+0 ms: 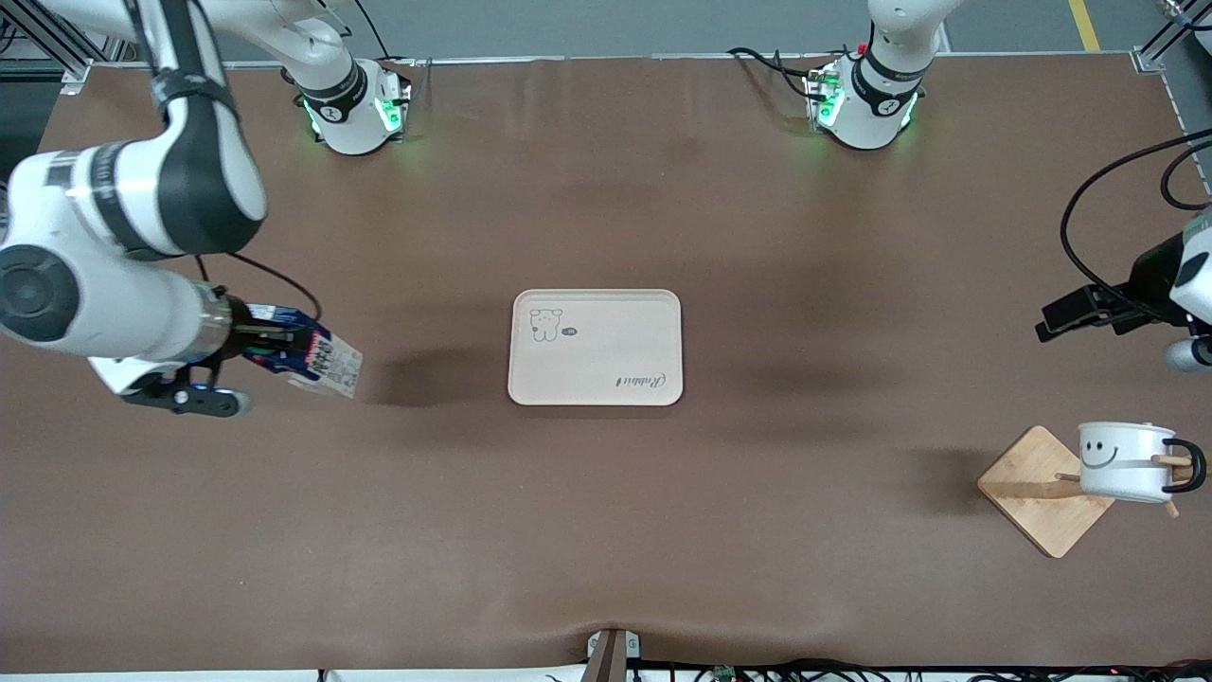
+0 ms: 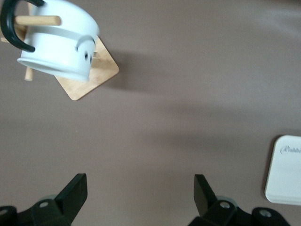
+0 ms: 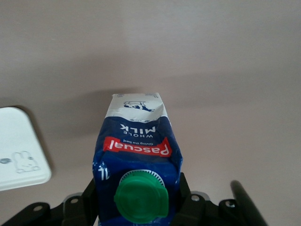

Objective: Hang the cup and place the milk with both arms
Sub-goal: 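Carry the milk carton away from the tray with the right gripper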

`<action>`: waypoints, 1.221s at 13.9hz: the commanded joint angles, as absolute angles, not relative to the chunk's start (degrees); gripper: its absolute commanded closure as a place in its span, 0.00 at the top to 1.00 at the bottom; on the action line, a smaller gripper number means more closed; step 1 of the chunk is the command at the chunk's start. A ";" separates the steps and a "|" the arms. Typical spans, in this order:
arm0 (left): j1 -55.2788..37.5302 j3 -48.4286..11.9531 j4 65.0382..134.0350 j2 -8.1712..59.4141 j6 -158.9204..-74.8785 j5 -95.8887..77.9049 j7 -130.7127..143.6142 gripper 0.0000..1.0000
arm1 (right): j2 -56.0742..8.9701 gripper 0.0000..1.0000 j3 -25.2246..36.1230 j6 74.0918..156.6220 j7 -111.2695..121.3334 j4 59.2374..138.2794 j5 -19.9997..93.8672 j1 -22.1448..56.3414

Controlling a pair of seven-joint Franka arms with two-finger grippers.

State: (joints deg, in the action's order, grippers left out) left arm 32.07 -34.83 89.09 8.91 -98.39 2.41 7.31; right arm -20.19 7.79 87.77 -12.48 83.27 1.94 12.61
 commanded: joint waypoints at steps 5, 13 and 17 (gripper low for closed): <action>10.14 -15.24 85.52 4.84 -90.89 5.54 7.56 1.00 | -13.20 0.07 6.50 90.69 -0.37 93.66 0.97 3.70; -0.18 -5.45 92.80 -3.51 -86.83 5.10 6.86 1.00 | -9.32 0.09 6.59 97.38 2.80 106.59 -3.60 0.70; -0.26 -5.36 96.51 -6.42 -88.42 4.92 6.77 1.00 | -8.27 0.09 6.59 99.31 5.27 109.33 -5.01 -2.11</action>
State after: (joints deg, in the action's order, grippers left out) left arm 0.48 -6.16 93.49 -3.73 -86.89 4.57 7.72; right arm -11.55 7.77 97.96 3.91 106.00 -3.52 0.24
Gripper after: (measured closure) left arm 0.000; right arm 0.352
